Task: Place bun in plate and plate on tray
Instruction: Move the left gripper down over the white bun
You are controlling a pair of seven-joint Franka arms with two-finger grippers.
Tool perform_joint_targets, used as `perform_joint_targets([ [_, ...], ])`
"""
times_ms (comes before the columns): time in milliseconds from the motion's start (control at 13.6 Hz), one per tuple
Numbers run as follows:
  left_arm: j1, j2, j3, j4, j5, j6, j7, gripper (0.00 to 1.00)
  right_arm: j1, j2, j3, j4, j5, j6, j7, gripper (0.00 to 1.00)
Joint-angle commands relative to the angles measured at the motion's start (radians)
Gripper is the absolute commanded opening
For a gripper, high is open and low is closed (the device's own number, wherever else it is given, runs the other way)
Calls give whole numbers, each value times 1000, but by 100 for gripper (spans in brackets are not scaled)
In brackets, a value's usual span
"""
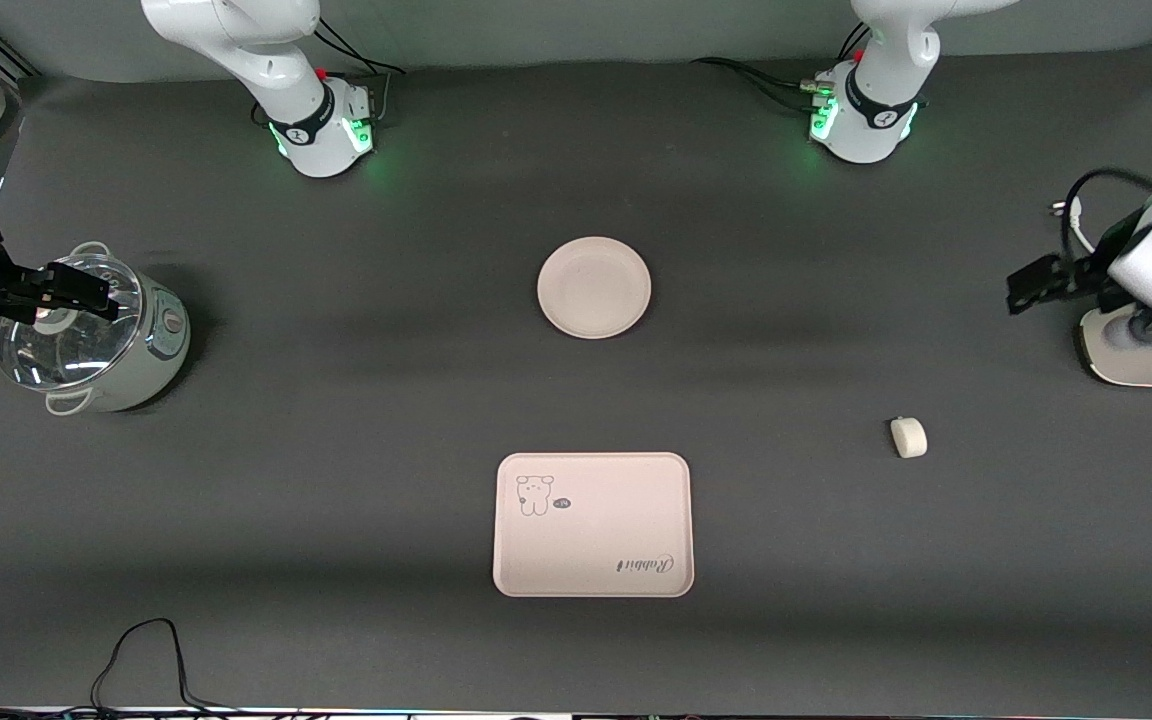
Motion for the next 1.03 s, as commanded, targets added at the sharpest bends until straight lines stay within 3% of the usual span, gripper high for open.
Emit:
perform_joint_targets([
  [0, 0, 34, 6, -156, 16, 214, -22, 100, 16, -27, -14, -28, -11, 19, -19, 100],
  [661, -11, 262, 6, -382, 89, 784, -103, 100, 16, -27, -14, -31, -11, 20, -19, 100],
  [955, -4, 340, 8, -388, 102, 869, -117, 100, 16, -27, -14, -31, -11, 19, -17, 100],
])
